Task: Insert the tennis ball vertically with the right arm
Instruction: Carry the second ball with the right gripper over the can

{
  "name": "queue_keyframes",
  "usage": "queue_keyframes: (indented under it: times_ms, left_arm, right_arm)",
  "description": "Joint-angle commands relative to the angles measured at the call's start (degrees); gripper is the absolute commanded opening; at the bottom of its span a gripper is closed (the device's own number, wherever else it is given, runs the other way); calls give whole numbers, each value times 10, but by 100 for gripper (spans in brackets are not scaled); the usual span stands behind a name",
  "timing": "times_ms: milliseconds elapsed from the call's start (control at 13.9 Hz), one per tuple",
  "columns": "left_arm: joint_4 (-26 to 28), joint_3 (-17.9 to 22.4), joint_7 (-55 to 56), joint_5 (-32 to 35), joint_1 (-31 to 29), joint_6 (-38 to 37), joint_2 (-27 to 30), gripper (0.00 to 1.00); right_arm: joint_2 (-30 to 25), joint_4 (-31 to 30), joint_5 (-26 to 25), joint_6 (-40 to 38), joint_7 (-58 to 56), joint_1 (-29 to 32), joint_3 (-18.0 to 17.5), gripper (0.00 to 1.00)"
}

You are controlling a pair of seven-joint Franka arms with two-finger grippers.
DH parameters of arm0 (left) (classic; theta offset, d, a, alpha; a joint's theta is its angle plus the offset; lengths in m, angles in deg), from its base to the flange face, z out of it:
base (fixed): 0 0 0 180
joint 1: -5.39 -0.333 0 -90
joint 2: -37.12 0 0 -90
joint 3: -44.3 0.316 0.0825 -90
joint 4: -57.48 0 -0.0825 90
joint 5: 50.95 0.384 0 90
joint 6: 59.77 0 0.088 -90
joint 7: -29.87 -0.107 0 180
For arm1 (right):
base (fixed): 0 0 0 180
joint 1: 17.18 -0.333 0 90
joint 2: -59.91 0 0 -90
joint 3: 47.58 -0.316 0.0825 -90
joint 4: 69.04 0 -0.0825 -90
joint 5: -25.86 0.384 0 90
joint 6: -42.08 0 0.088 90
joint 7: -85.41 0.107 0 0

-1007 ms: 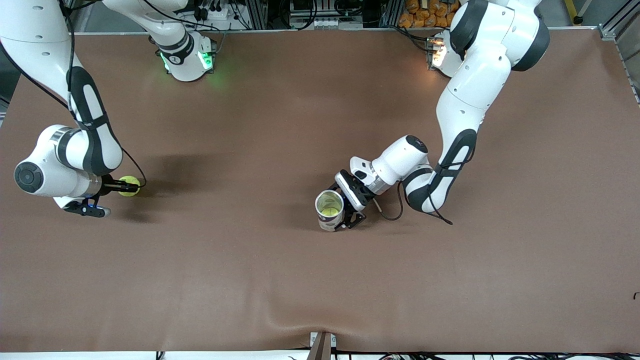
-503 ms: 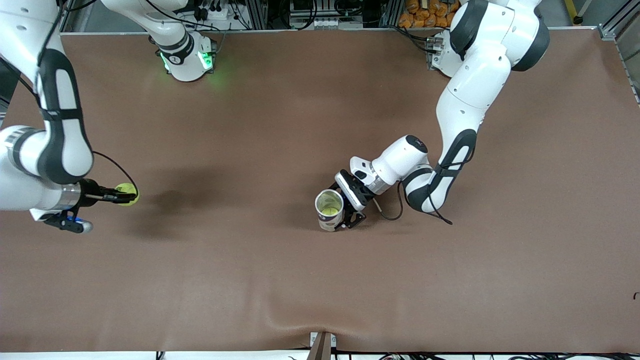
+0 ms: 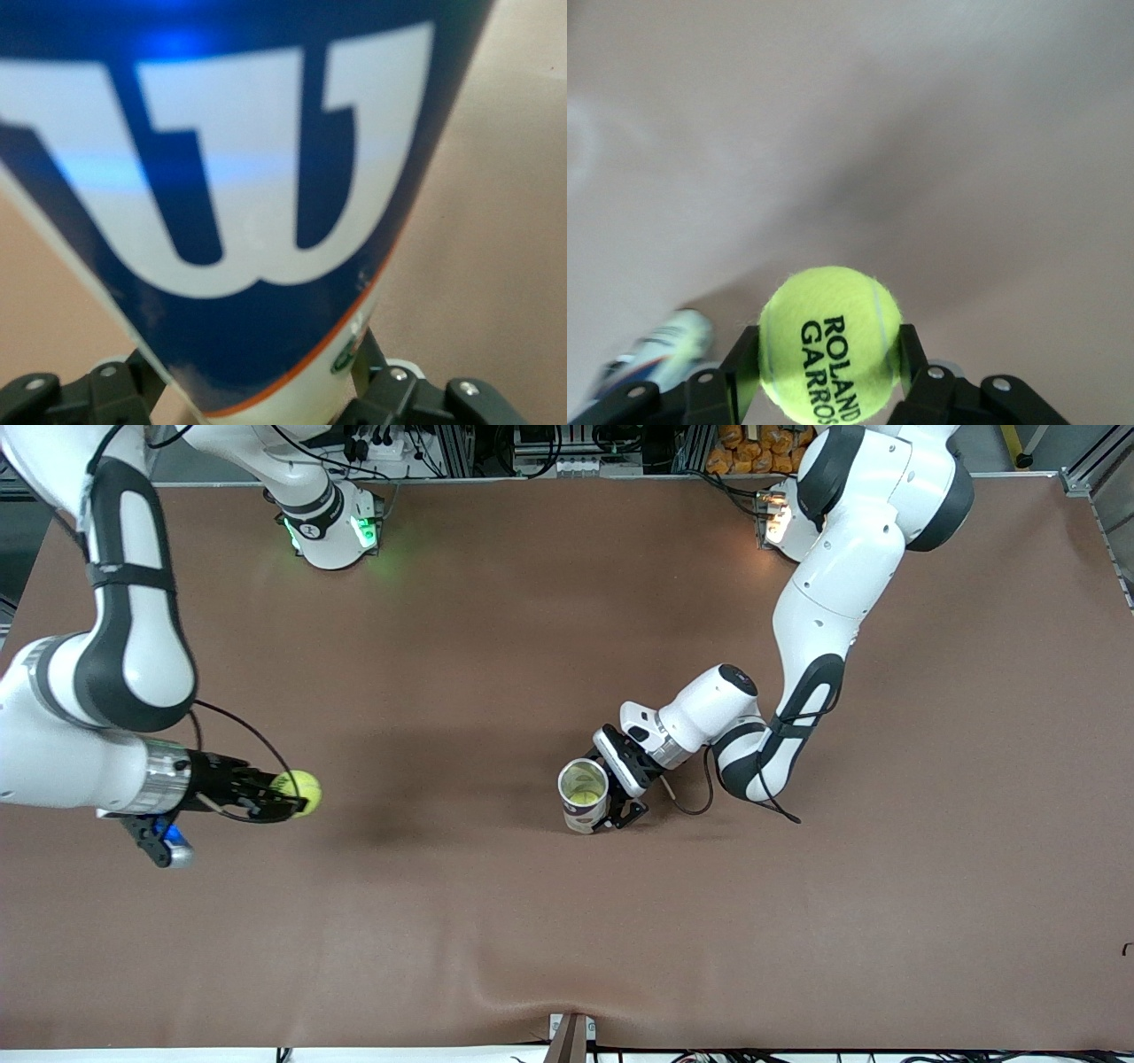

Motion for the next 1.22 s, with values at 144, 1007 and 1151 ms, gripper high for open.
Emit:
queue_keyframes:
  times_ms: [144,1007,1151]
  left_arm:
    - [-4,-8,1,18,-8,3,-8,85]
    - [2,-77,1,211,-130,2,-38,78]
    - [1,-82,4,208,-127,2,-37,78]
  right_arm:
    - [59,129,19,8,233,-80,6,0]
    - [106,152,12,186,527,-218,-52,0]
    - [107,151,11,187,530,-232,-52,0]
